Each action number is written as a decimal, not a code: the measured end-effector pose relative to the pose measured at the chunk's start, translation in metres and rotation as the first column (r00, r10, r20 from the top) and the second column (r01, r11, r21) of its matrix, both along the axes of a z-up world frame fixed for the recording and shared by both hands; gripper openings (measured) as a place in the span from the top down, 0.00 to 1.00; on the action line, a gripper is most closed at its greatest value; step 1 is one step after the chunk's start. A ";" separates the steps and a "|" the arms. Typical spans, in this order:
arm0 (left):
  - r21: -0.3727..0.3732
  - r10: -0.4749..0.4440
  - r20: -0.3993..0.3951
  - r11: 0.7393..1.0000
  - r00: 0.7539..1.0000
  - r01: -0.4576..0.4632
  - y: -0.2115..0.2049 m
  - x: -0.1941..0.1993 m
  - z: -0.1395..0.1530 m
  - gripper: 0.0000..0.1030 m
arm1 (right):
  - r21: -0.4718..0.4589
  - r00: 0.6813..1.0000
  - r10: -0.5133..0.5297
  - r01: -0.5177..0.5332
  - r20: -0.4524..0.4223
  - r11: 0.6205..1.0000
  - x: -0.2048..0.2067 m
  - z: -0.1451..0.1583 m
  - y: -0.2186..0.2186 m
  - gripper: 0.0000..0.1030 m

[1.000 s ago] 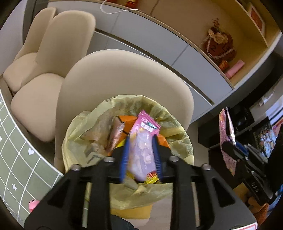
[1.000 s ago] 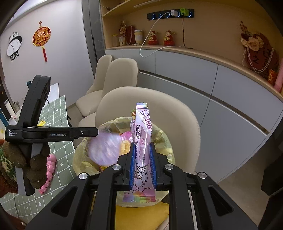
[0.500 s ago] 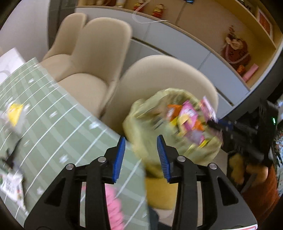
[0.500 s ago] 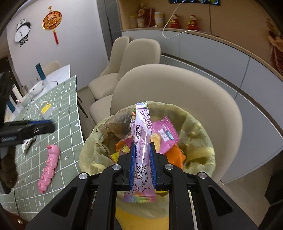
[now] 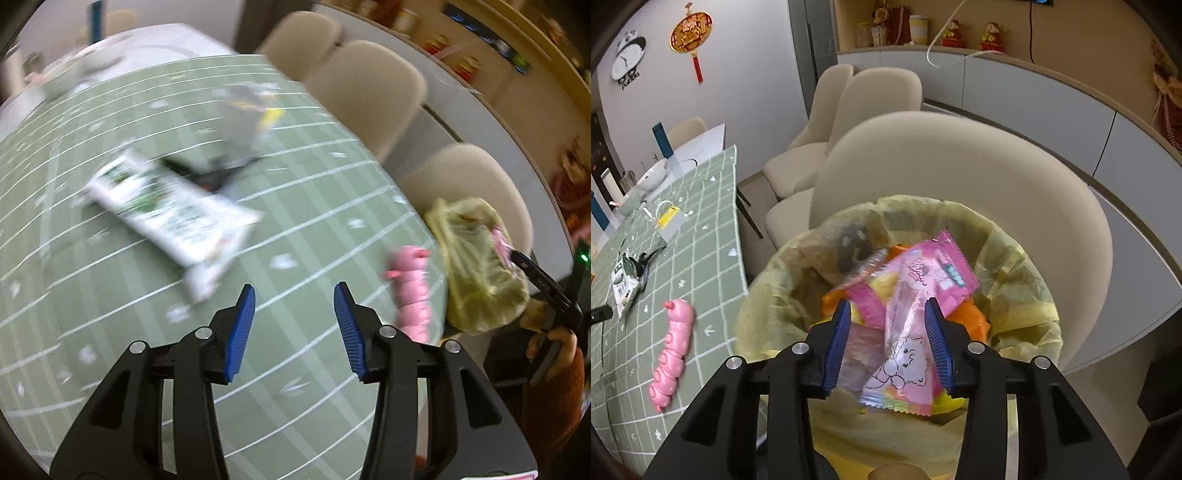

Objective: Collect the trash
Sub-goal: 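Open the right tool over the bin to drop the pink candy wrapper, then move both tools back over the milk carton and black strap on the table, then grasp the black strap with the right tool while the left tool grasps the white milk carton, then carry the milk carton and black strap over the bin and open the left tool, then lower the right tool into the bin and release the black strap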

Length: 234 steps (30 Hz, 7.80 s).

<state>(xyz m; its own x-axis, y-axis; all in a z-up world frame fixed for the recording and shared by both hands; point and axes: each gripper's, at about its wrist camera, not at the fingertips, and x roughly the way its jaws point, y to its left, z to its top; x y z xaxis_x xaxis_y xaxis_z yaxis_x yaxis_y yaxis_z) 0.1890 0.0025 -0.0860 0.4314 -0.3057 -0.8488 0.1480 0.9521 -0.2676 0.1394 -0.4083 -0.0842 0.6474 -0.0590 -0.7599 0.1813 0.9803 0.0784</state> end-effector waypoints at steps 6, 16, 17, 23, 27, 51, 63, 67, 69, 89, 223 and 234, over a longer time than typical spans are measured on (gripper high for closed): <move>0.029 0.175 0.021 0.984 0.984 -0.176 0.067 -0.020 -0.001 0.59 | 0.017 0.992 0.096 -0.098 0.082 0.995 -0.007 0.027 0.050 0.58; 0.032 0.259 0.067 0.965 0.964 -0.261 0.124 -0.041 0.012 0.57 | 0.066 0.919 0.362 -0.375 0.155 0.925 0.015 0.038 0.171 0.47; 0.031 0.263 0.070 0.964 0.962 -0.266 0.124 -0.042 0.011 0.57 | 0.070 0.908 0.395 -0.407 0.136 0.911 0.022 0.034 0.187 0.47; -0.028 0.295 0.092 0.955 0.951 -0.294 0.146 -0.044 0.012 0.57 | 0.042 0.822 0.569 -0.569 0.006 0.822 0.063 0.006 0.269 0.47; -0.052 0.301 0.095 0.954 0.949 -0.297 0.155 -0.047 0.008 0.55 | -0.056 0.774 0.634 -0.633 0.004 0.772 0.094 -0.006 0.307 0.47; -0.112 0.297 0.046 0.950 0.954 -0.290 0.165 -0.012 -0.009 0.51 | 0.211 0.663 0.743 -0.716 -0.092 0.665 0.129 -0.055 0.361 0.80; -0.097 0.223 0.026 0.971 0.974 -0.220 0.128 0.030 -0.017 0.47 | 0.149 0.767 0.640 -0.628 -0.046 0.764 0.066 -0.034 0.304 0.89; -0.032 0.224 0.023 0.974 0.974 -0.223 0.107 0.054 -0.019 0.46 | 0.157 0.812 0.584 -0.579 0.015 0.800 0.047 -0.027 0.280 0.66; 0.042 0.204 0.041 0.978 0.978 -0.205 0.090 0.064 -0.018 0.46 | 0.175 0.826 0.562 -0.559 0.041 0.810 0.040 -0.025 0.271 0.47; 0.122 0.110 0.055 0.986 0.992 -0.116 0.108 0.027 -0.022 0.45 | 0.159 0.795 0.602 -0.587 -0.068 0.794 0.059 -0.059 0.306 0.50; -0.060 -0.664 0.006 0.746 0.748 0.663 -0.392 0.053 -0.011 0.48 | 0.021 0.966 -0.213 0.212 0.144 0.977 -0.069 0.066 -0.097 0.82; -0.102 -0.502 0.191 0.844 0.843 0.526 -0.292 0.054 0.064 0.48 | 0.172 1.000 -0.001 -0.003 0.023 0.985 0.000 0.007 -0.049 0.82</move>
<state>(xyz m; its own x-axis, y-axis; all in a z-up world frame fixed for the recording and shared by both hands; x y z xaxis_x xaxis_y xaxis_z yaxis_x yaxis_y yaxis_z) 0.2433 -0.2891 -0.0220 0.2966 -0.6330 -0.7150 0.6553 0.6796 -0.3298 0.1390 -0.4570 -0.0772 0.6650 0.0720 -0.7434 0.1763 0.9521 0.2500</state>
